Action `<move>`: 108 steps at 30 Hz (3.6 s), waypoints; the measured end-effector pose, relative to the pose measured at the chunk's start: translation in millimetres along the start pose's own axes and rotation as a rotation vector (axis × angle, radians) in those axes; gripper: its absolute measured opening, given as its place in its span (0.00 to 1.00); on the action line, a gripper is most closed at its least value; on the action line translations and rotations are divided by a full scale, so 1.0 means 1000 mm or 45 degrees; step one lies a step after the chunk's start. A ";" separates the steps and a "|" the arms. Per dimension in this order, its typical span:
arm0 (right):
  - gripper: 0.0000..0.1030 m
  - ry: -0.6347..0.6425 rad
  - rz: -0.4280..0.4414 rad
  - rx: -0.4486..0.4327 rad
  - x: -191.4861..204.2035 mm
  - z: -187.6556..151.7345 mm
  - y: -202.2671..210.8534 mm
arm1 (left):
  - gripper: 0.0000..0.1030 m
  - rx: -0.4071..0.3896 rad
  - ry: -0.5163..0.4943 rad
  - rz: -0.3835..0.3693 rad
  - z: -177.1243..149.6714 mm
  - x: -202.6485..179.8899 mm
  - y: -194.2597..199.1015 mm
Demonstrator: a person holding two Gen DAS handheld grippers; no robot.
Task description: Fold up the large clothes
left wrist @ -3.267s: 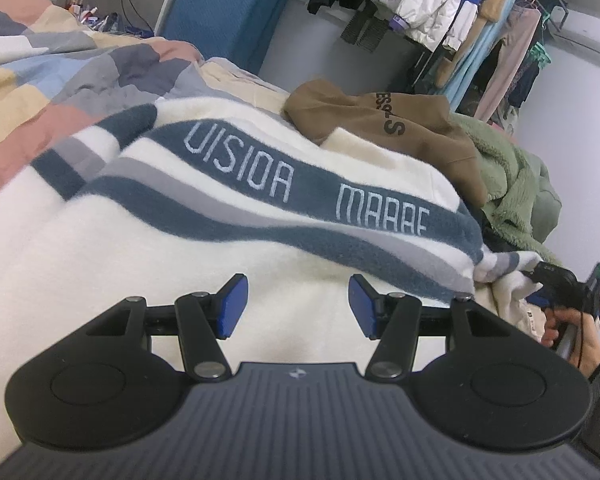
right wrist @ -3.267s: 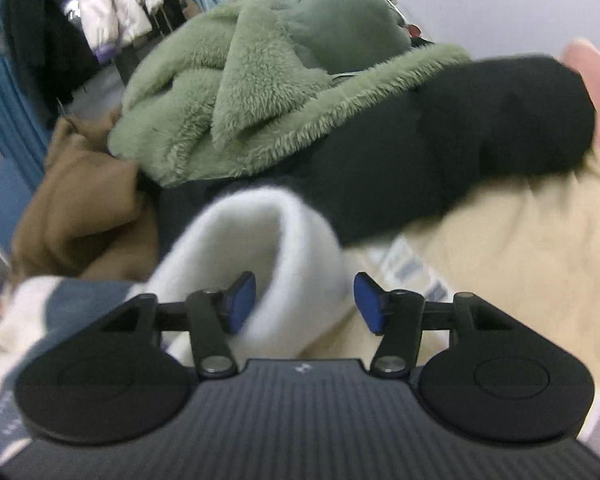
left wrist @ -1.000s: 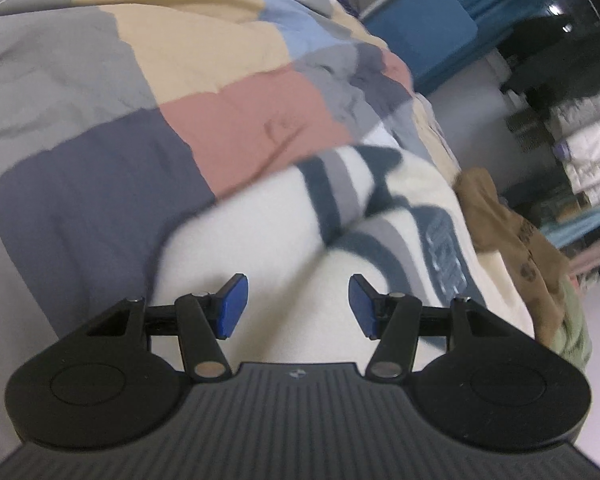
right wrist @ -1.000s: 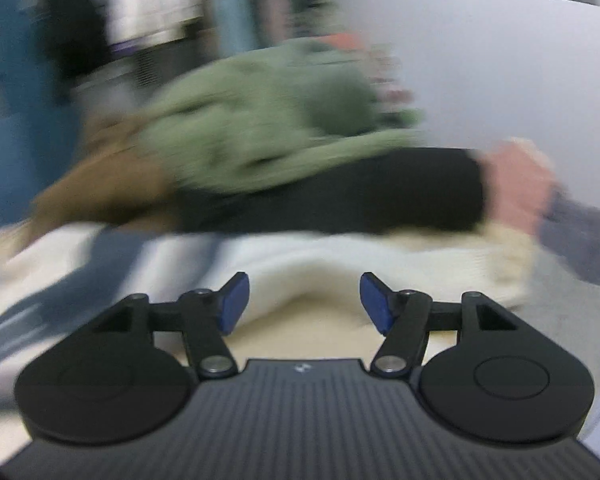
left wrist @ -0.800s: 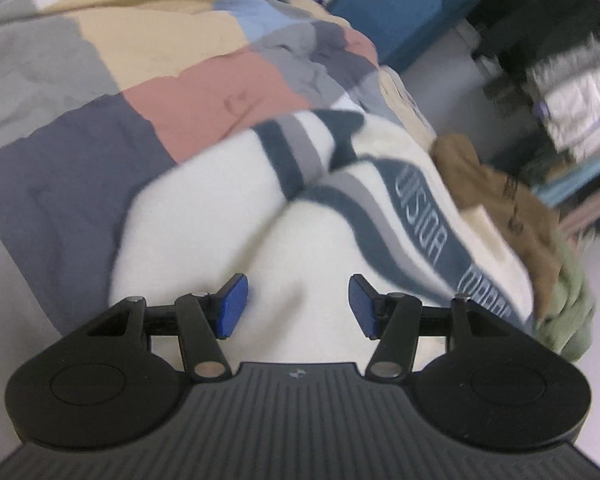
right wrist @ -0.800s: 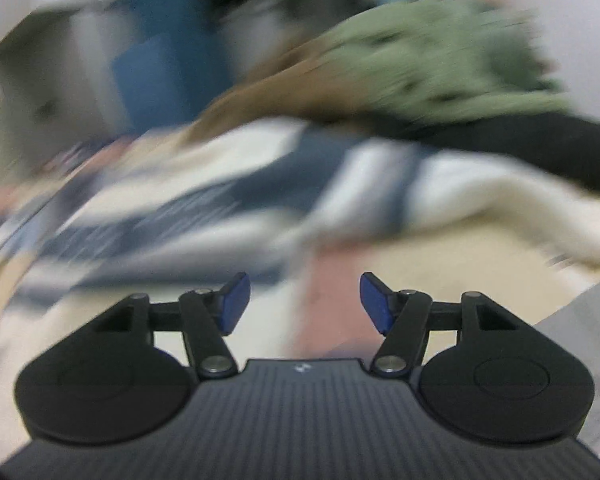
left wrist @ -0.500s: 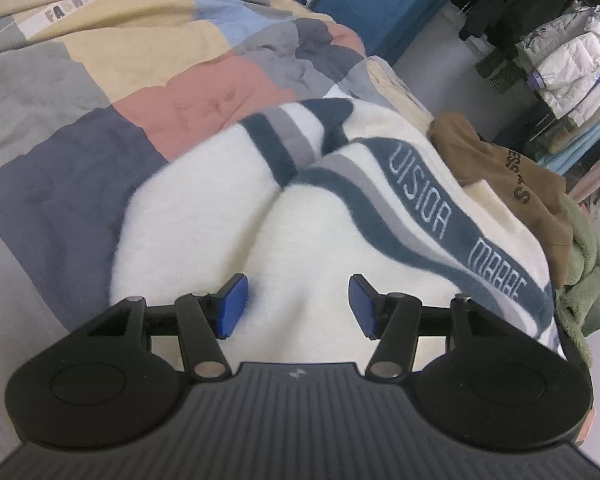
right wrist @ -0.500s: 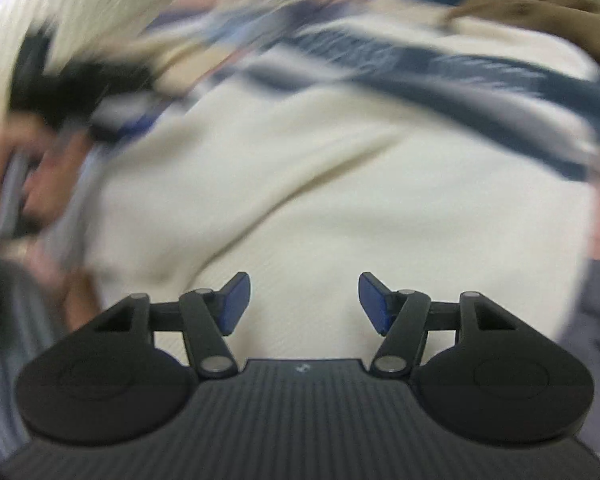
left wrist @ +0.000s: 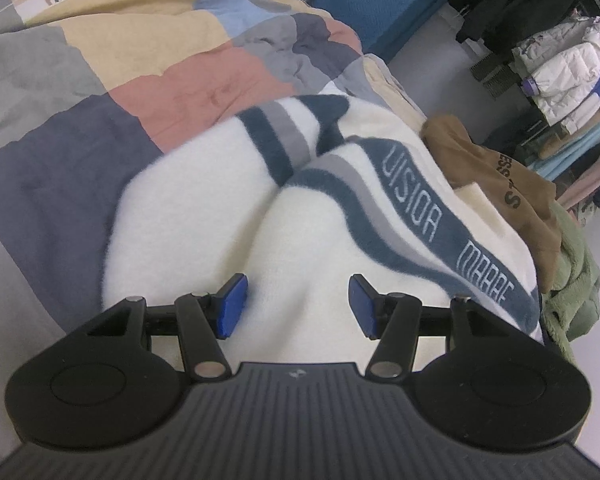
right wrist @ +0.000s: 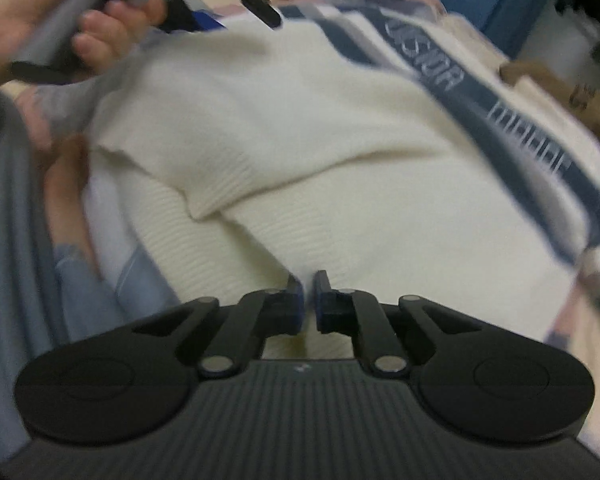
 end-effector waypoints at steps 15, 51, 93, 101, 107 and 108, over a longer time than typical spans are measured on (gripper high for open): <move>0.04 0.239 0.109 0.293 0.006 -0.067 0.045 | 0.60 -0.033 0.071 -0.010 0.015 0.010 0.011; 0.59 -0.917 -0.147 -0.228 -0.127 -0.007 -0.057 | 0.16 -0.028 -0.011 0.407 0.030 0.064 -0.022; 0.59 -1.212 -0.216 -0.236 -0.168 -0.038 -0.052 | 0.69 -0.106 -0.136 0.307 0.011 0.018 0.023; 0.59 -1.229 -0.216 -0.221 -0.169 -0.041 -0.057 | 0.69 0.153 0.235 0.169 -0.031 0.040 0.000; 0.59 -1.197 -0.231 -0.220 -0.170 -0.038 -0.061 | 0.26 0.140 0.331 0.114 -0.027 0.039 0.009; 0.59 -1.194 -0.233 -0.219 -0.170 -0.038 -0.061 | 0.21 0.125 0.316 0.108 -0.020 0.038 0.014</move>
Point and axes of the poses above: each gripper's, at about its wrist camera, not at the fingertips, and y roughly against the way its jaws point, x to its left, z to its top, the point moved 9 cm from there along -y, roughly the way its jaws point, and after that the axes turned 9 degrees about -x, right-handed, at the moved point
